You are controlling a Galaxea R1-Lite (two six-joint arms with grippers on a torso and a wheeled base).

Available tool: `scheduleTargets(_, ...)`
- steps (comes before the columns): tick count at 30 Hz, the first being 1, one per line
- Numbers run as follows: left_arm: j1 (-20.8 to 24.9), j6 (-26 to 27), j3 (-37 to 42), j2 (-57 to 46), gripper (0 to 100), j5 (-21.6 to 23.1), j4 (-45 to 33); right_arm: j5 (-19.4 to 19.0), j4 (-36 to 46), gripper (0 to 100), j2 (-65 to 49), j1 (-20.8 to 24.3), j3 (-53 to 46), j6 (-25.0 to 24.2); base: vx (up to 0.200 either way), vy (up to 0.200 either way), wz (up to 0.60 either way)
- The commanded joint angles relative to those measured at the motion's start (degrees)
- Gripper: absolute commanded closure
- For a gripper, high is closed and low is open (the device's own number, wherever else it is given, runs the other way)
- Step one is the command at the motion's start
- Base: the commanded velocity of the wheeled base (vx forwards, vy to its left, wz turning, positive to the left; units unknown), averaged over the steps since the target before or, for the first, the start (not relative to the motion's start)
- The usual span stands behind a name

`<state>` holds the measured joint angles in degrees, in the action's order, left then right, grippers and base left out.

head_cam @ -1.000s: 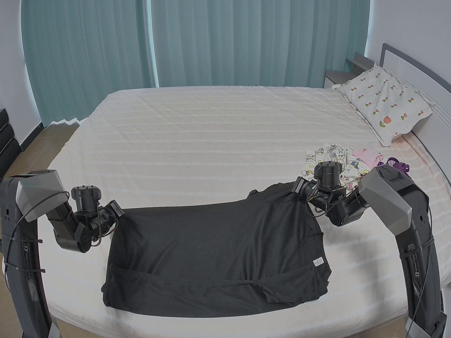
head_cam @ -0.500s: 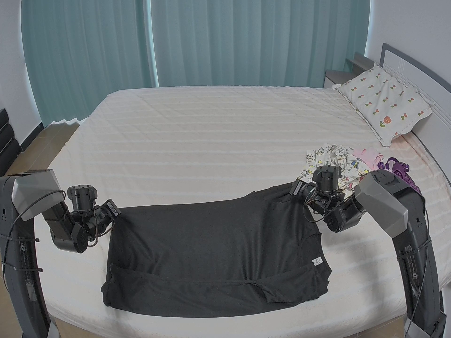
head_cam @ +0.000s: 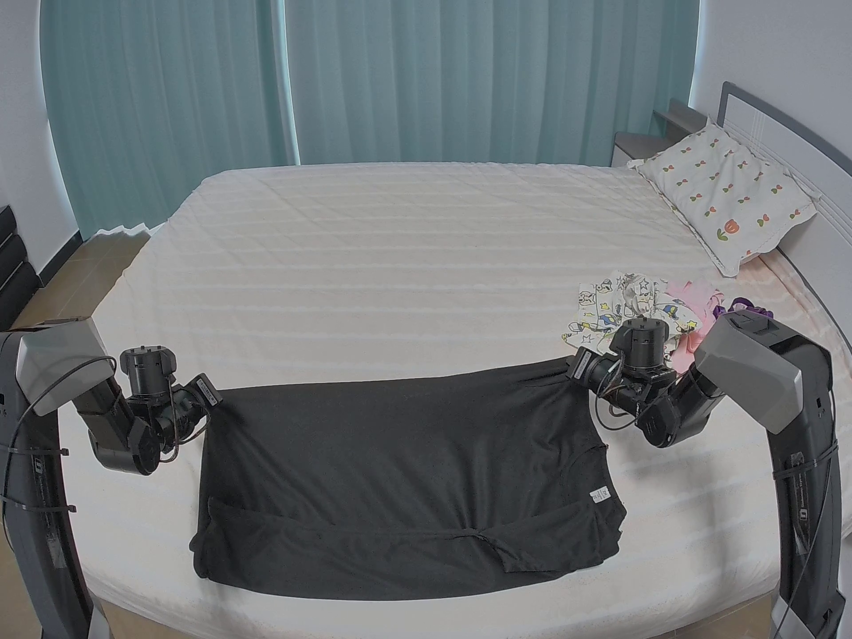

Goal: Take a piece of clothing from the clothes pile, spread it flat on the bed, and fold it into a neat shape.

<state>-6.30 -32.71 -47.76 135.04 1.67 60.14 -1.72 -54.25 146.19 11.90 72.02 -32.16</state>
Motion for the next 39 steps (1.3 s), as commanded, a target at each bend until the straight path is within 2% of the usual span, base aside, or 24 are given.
scheduleTargets(1,-0.1,1.6,0.3,-0.5,100,0.0,0.0,-1.6,-1.9,100,-4.7,-0.1,-6.9,-0.1,0.0,0.0,0.0)
scheduleTargets(14,-0.2,2.2,4.3,-2.4,100,0.2,0.1,-4.5,-6.1,100,-12.2,0.1,-23.1,0.3,0.0,0.0,0.0)
scheduleTargets(20,-0.6,9.3,9.9,-3.5,100,0.6,0.5,-4.5,-9.1,100,-12.3,0.4,-29.7,1.4,0.0,0.0,0.0)
scheduleTargets(27,-0.6,12.9,15.4,-3.5,100,1.0,0.7,-4.4,-12.8,100,-10.9,1.2,-36.5,4.7,0.0,0.0,0.0)
scheduleTargets(34,0.2,14.6,20.2,-2.8,100,0.9,0.6,-4.1,-12.5,100,-10.3,2.2,-40.5,5.4,0.0,0.0,0.0)
scheduleTargets(39,0.2,16.8,21.8,-2.1,100,0.9,0.6,-3.6,-13.2,100,-8.4,2.2,-42.5,7.9,0.0,0.0,0.0)
